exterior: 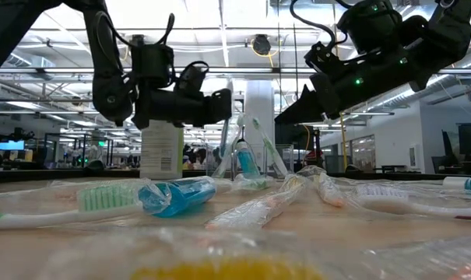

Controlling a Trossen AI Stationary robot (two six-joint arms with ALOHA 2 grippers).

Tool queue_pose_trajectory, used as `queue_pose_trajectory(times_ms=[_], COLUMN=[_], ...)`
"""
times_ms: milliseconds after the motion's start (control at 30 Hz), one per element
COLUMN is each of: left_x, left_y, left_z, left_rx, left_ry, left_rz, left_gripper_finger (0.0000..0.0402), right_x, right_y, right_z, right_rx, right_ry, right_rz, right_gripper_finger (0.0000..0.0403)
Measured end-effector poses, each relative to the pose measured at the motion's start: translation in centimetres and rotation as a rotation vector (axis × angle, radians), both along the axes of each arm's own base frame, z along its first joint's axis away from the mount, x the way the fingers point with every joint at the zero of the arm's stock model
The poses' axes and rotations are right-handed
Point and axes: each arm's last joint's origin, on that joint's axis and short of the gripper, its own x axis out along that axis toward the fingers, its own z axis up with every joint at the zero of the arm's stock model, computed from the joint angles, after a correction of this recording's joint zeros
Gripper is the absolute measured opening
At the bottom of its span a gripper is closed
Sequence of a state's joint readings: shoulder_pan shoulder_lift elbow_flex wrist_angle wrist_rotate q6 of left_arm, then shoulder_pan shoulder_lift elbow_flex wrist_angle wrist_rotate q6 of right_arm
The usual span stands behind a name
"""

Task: Pick & Place toothbrushing station
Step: Put the blue toothbrush into the transparent organizer

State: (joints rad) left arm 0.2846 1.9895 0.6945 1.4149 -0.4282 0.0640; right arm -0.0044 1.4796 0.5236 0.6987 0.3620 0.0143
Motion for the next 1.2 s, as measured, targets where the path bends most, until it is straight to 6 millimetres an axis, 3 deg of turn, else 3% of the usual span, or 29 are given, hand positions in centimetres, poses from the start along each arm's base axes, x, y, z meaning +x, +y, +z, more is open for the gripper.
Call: queue_pose_trajectory(times_ms=[233, 500, 700, 1000, 1200], left_x=[0.4, 0.4, 0.0, -2.8, -4.8], left_y=[-1.5, -2.7, -4.3, -7.6, -7.9], left_z=[-0.4, -0.4, 3.4, 10.1, 11.6], left_rx=[-0.035, -0.070, -0.027, 0.114, -0.009], left_ry=[0.034, 0.049, 0.012, 0.220, 0.215], left_rz=[0.013, 0.156, 0.213, 0.131, 0.115], left_gripper_finger=[0.0075, 0.0116, 0.0138, 0.0141, 0.0141], right_x=[0.0, 0.0, 0.0, -0.3, -0.6], right_y=[0.0, 0.0, 0.0, 0.5, 0.5], right_z=[0.0, 0.0, 0.0, -1.0, -1.7], right_rx=[0.000, 0.000, 0.008, 0.140, 0.238], right_ry=[0.000, 0.000, -0.002, 0.089, 0.138], right_rz=[0.000, 0.000, -0.002, 0.143, 0.091], right_gripper_finger=[0.0139, 0.0139, 0.0139, 0.0139, 0.0139])
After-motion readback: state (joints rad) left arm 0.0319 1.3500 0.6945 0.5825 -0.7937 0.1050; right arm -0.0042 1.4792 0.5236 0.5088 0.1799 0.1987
